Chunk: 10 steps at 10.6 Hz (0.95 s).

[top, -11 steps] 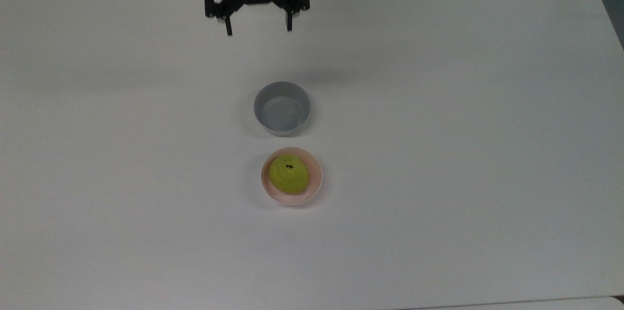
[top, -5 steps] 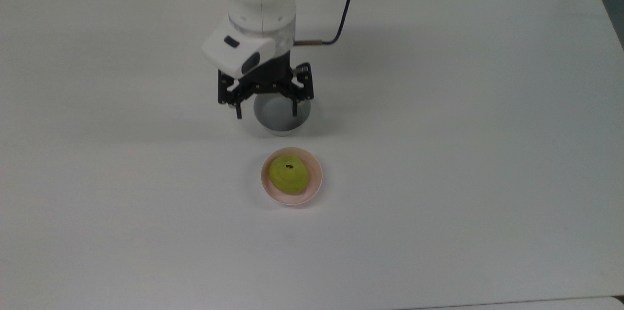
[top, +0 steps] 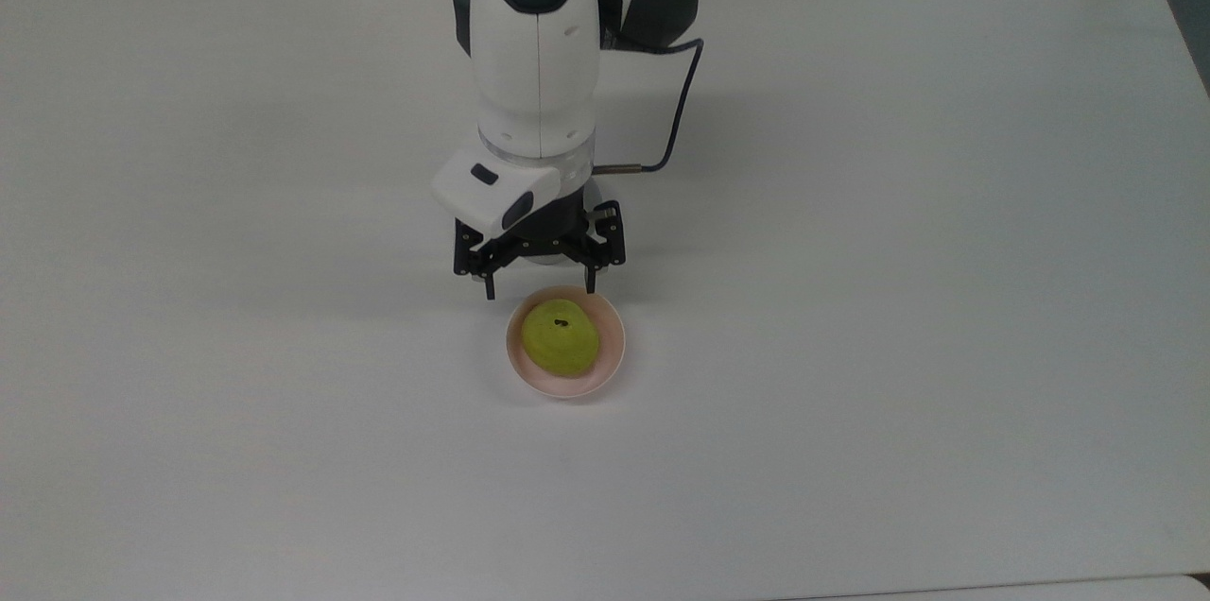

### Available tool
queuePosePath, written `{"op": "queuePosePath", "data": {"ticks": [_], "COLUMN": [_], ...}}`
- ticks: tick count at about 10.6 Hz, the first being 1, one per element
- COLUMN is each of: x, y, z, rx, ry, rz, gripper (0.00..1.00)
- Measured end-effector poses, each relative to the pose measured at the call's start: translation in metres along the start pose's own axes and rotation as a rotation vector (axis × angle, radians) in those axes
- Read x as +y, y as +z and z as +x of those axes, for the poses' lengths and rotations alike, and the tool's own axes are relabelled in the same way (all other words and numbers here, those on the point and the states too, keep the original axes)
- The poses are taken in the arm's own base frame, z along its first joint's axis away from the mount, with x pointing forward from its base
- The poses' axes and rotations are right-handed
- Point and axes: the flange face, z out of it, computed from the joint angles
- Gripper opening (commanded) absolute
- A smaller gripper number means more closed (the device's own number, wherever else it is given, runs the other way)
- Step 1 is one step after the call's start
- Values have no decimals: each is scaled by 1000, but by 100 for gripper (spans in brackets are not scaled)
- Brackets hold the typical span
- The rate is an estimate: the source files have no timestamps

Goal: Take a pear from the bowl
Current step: 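Lower the gripper into the pink bowl and close on the pear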

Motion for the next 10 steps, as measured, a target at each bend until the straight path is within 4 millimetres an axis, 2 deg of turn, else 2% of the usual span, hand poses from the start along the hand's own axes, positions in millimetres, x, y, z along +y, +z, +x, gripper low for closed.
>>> {"op": "queuePosePath", "data": {"ticks": [5, 8, 10], "x": [-21, -22, -21], "y": [39, 45, 47], "z": [2, 3, 2], "rx": [26, 43, 40], "ry": [-4, -5, -5], "rz": [7, 6, 3], "gripper": [94, 93, 90]}}
